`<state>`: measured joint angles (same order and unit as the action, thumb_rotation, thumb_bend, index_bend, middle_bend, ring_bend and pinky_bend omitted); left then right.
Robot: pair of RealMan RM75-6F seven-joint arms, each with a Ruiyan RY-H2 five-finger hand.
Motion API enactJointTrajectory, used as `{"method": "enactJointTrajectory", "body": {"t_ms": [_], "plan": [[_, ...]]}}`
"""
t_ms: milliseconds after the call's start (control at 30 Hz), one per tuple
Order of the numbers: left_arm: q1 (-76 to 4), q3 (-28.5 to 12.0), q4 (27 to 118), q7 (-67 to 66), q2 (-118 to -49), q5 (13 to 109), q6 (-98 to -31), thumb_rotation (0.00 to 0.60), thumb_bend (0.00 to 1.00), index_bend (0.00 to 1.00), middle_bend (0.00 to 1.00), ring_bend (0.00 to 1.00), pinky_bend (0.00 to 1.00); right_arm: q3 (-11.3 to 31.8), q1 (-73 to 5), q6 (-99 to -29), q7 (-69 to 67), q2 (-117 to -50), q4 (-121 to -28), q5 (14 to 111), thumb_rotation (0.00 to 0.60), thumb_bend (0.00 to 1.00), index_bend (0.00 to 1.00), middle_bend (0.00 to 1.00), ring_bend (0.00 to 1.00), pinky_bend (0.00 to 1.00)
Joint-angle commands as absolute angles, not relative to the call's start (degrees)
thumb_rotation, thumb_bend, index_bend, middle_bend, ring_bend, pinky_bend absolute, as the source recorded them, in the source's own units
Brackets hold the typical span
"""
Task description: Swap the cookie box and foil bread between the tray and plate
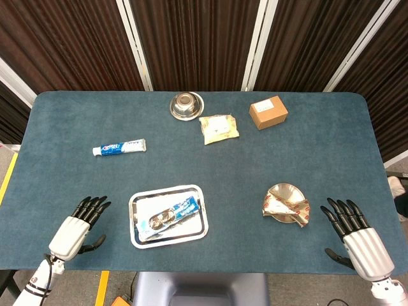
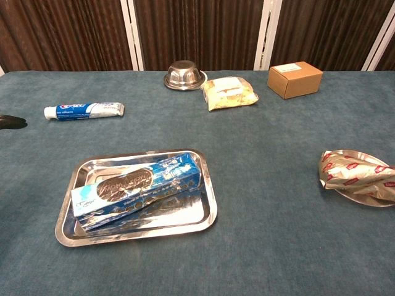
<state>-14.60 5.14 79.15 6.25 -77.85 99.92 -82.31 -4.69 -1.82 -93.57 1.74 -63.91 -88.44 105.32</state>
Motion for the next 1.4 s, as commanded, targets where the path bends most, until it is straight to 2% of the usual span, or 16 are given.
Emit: {"method": "enactJointTrajectory", "body": {"t_ms": [33,233,367,567,633,700,767,833,933,1033,1133,1200,1233,1300,1367,1400], "plan": [[-14.66,6.14,79.74,6.85,-78.69,101.6,-82.85,0.6,0.34,0.0,0.0,0.0,0.04,-4.72,-1.79,-93.62,1.46,-63.71,-88.66,105.28,0.6,0.15,0.0,0.0,0.0,0.04],[-15.52,6.77,82.4,9.33,-83.04,104.23,-83.16,0.6,0.33,0.0,0.0,0.0,0.05,-5.02,-1.42,-94.45,0.85,-63.09,-89.05,105.9,0.6,0.15,0.0,0.0,0.0,0.04],[-18.32,5.61,88.22,5.04,-84.56,102.03,-76.42,0.599,0.32,0.0,0.0,0.0,0.08,-5.38,-1.48,-94.31,0.06,-62.72,-89.2,106.3,0.6,0.15,0.0,0.0,0.0,0.04],[-22.36,-0.41,91.93,-7.64,-90.24,92.86,-66.41,0.569,0.31,0.0,0.0,0.0,0.07,-5.92,-1.81,-93.91,-1.77,-62.06,-89.29,106.93,0.6,0.15,0.0,0.0,0.0,0.04],[-23.27,-2.45,91.63,-11.83,-91.85,88.52,-63.92,0.533,0.31,0.0,0.0,0.0,0.07,-5.82,-1.85,-94.12,-2.29,-62.14,-89.27,106.95,0.6,0.15,0.0,0.0,0.0,0.04],[-23.79,-3.83,91.44,-15.12,-93.16,84.58,-62.22,0.449,0.3,0.0,0.0,0.0,0.09,-5.67,-1.9,-94.12,-2.5,-62.39,-89.06,106.79,0.6,0.15,0.0,0.0,0.0,0.04],[-24.42,-4.72,91.62,-17.8,-94.17,81.21,-60.71,0.423,0.3,0.0,0.0,0.0,0.1,-5.54,-1.99,-93.63,-2.38,-62.53,-88.99,106.29,0.6,0.15,0.0,0.0,0.0,0.04],[-25.05,-5.23,91.28,-20.47,-94.95,79.27,-60.11,0.421,0.3,0.0,0.0,0.0,0.12,-5.44,-2.19,-92.97,-2.5,-62.54,-89.15,105.76,0.6,0.15,0.0,0.0,0.0,0.04],[-25.54,-5.92,90.98,-24.59,-95.95,76.06,-60.0,0.421,0.3,0.0,0.0,0.0,0.17,-5.23,-2.3,-92.75,-2.51,-62.56,-89.34,105.37,0.6,0.15,0.0,0.0,0.0,0.04],[-26.0,-6.42,91.74,-28.68,-96.36,72.83,-60.09,0.418,0.3,0.0,0.0,0.02,0.27,-5.05,-2.25,-92.79,-2.48,-62.57,-89.39,105.03,0.6,0.15,0.0,0.0,0.0,0.04],[-26.8,-6.67,92.01,-31.47,-96.55,70.4,-59.69,0.478,0.3,0.09,0.06,0.14,0.38,-4.97,-2.26,-92.71,-2.65,-62.48,-89.47,104.78,0.6,0.15,0.0,0.0,0.0,0.04],[-27.16,-7.12,91.37,-31.88,-97.11,70.06,-60.33,0.571,0.31,0.22,0.21,0.29,0.48,-4.99,-2.27,-92.71,-2.73,-62.42,-89.48,104.8,0.6,0.15,0.0,0.0,0.0,0.04],[-27.27,-7.49,90.63,-31.46,-97.83,70.25,-61.12,0.59,0.33,0.28,0.28,0.36,0.54,-5.02,-2.26,-92.69,-2.78,-62.35,-89.51,104.8,0.6,0.15,0.0,0.0,0.0,0.04],[-27.48,-8.07,88.91,-29.71,-99.07,71.38,-62.4,0.6,0.4,0.5,0.52,0.59,0.71,-5.08,-2.25,-92.56,-2.87,-62.21,-89.6,104.71,0.6,0.15,0.0,0.0,0.0,0.04],[-28.04,-8.23,86.93,-28.76,-99.71,72.77,-63.07,0.6,0.47,0.64,0.65,0.72,0.81,-5.12,-2.27,-92.31,-2.99,-62.0,-89.81,104.46,0.6,0.15,0.0,0.0,0.0,0.04],[-28.37,-8.3,86.12,-28.54,-99.89,73.6,-63.44,0.6,0.48,0.67,0.67,0.75,0.83,-5.13,-2.3,-92.17,-3.04,-61.91,-89.91,104.37,0.6,0.15,0.0,0.0,0.0,0.04]]}}
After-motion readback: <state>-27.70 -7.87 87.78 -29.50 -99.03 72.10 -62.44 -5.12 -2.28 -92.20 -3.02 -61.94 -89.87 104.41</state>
